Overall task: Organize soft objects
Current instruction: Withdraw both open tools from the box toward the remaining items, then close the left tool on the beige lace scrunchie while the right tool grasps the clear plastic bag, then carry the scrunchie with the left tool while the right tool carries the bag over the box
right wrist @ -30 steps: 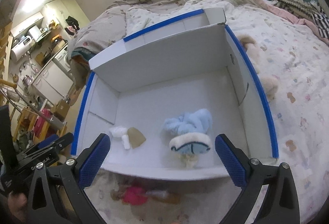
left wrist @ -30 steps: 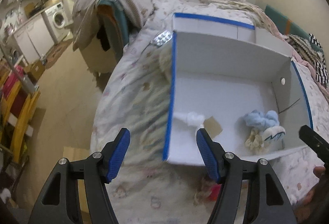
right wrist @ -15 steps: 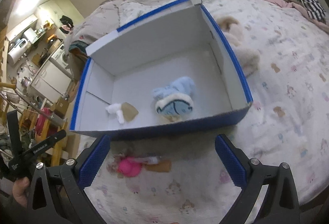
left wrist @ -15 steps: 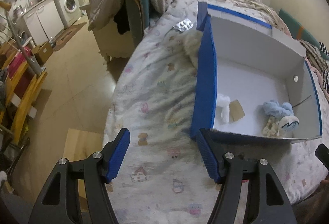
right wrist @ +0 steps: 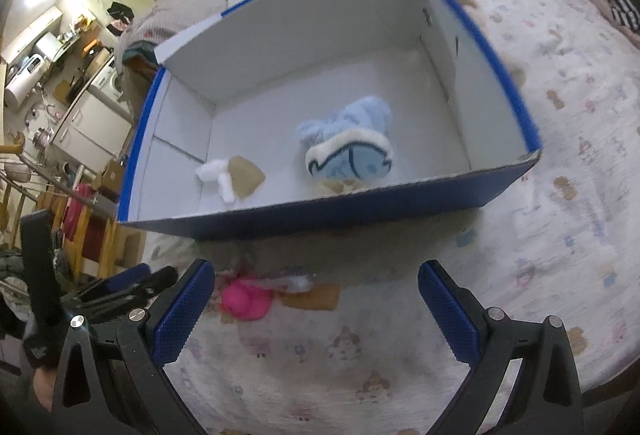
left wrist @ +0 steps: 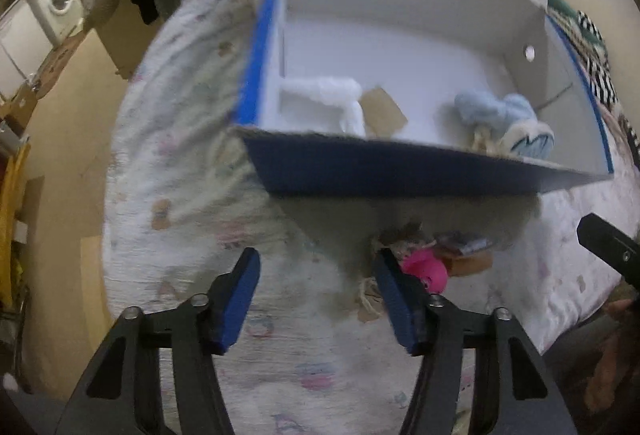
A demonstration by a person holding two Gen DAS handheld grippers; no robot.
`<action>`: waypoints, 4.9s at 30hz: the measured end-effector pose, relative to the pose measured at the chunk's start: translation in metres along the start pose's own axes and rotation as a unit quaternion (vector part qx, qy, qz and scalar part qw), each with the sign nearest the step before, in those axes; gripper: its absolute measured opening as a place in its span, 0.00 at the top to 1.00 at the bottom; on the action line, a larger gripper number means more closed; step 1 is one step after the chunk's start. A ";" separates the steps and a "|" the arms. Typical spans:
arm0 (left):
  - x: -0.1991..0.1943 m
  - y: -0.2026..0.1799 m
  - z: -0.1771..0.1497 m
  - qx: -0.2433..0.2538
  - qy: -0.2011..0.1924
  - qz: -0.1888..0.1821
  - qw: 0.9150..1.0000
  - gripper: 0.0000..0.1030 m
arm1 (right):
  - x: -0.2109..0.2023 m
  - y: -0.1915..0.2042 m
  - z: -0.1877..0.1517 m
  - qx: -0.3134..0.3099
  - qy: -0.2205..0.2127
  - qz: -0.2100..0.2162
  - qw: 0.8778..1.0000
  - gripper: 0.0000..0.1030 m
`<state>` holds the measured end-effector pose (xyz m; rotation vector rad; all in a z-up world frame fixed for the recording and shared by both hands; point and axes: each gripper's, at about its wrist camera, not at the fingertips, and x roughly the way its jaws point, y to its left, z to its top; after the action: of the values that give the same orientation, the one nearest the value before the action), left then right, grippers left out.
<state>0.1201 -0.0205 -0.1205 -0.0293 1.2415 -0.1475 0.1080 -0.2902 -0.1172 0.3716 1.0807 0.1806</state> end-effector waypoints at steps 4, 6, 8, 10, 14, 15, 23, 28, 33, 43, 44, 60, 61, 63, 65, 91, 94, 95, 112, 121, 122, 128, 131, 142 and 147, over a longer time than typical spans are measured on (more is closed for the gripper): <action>0.016 -0.008 0.000 0.001 0.030 -0.024 0.999 0.47 | 0.006 -0.001 -0.003 0.004 0.014 -0.006 1.000 0.00; 0.022 -0.012 -0.001 0.004 0.041 -0.029 0.999 0.49 | 0.009 -0.001 -0.004 0.003 0.018 -0.011 1.000 0.00; 0.028 -0.016 -0.002 0.008 0.052 -0.037 0.998 0.54 | 0.011 -0.001 -0.003 0.005 0.020 -0.011 1.000 0.00; 0.036 -0.020 -0.004 0.013 0.067 -0.045 0.997 0.67 | 0.012 -0.001 -0.002 0.006 0.022 -0.012 1.000 0.00; 0.043 -0.021 -0.005 0.010 0.085 -0.057 0.995 0.89 | 0.018 -0.001 0.000 0.010 0.031 -0.011 0.999 0.00; 0.043 -0.021 -0.005 0.010 0.086 -0.057 0.995 0.90 | 0.019 -0.001 0.000 0.012 0.033 -0.009 0.999 0.00; 0.001 -0.003 0.002 -0.001 0.011 -0.003 1.000 0.91 | 0.035 0.005 -0.002 0.019 0.070 0.026 0.997 0.00; -0.017 0.015 0.001 -0.012 -0.015 0.029 0.999 0.92 | 0.053 0.009 -0.005 0.024 0.103 0.043 0.993 0.00; -0.013 0.016 0.001 -0.017 -0.012 0.031 0.999 0.91 | 0.075 0.023 -0.005 -0.006 0.127 0.029 0.991 0.16; -0.011 0.016 0.002 -0.018 -0.011 0.033 0.999 0.92 | 0.081 0.043 -0.008 -0.073 0.117 0.005 0.990 0.69; -0.011 0.015 0.002 -0.019 -0.011 0.033 0.999 0.92 | 0.079 0.042 -0.008 -0.075 0.114 0.008 0.991 0.70; -0.018 0.014 -0.005 -0.013 -0.022 0.050 0.998 0.92 | 0.050 0.045 -0.010 -0.091 0.071 0.017 0.993 0.72; -0.018 0.014 -0.007 -0.012 -0.022 0.051 0.998 0.92 | 0.049 0.046 -0.010 -0.095 0.070 0.016 0.993 0.72; -0.019 0.015 -0.009 -0.010 -0.024 0.056 0.998 0.92 | 0.042 0.046 -0.012 -0.098 0.066 0.015 0.993 0.72; -0.022 0.016 -0.012 -0.012 -0.027 0.059 0.998 0.92 | 0.036 0.047 -0.014 -0.103 0.061 0.016 0.993 0.72; -0.112 0.004 -0.038 -0.034 -0.192 0.126 0.973 0.92 | -0.060 0.034 -0.024 -0.076 -0.062 0.033 0.995 0.72; -0.122 -0.003 -0.031 -0.030 -0.211 0.122 0.969 0.92 | -0.064 0.029 -0.019 -0.063 -0.076 0.023 0.995 0.72; -0.126 -0.004 -0.026 -0.031 -0.218 0.118 0.968 0.92 | -0.066 0.028 -0.016 -0.059 -0.082 0.023 0.995 0.72; -0.123 -0.034 0.046 0.028 -0.238 0.110 0.965 0.92 | -0.061 0.012 0.044 -0.058 -0.135 -0.012 0.989 0.72; -0.109 -0.044 0.100 0.044 -0.247 0.116 0.961 0.92 | -0.039 0.017 0.075 -0.083 -0.131 -0.023 0.988 0.72; -0.106 -0.044 0.103 0.045 -0.248 0.118 0.961 0.92 | -0.037 0.019 0.079 -0.087 -0.131 -0.024 0.987 0.72; -0.071 -0.050 0.115 0.059 -0.243 0.136 0.959 0.91 | -0.013 0.023 0.097 -0.104 -0.121 -0.043 0.986 0.72; -0.046 -0.049 0.115 0.055 -0.215 0.127 0.967 0.91 | 0.003 0.022 0.100 -0.096 -0.097 -0.052 0.989 0.72; 0.000 -0.055 0.113 0.081 -0.169 0.095 0.978 0.91 | 0.036 0.030 0.086 -0.128 -0.041 -0.074 0.988 0.72; 0.006 -0.053 0.118 0.065 -0.158 0.085 0.982 0.91 | 0.047 0.031 0.084 -0.132 -0.018 -0.073 0.988 0.72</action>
<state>0.2283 -0.0808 -0.0821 0.1616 0.9092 -0.0718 0.2052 -0.2634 -0.1092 0.0575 1.0285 0.1839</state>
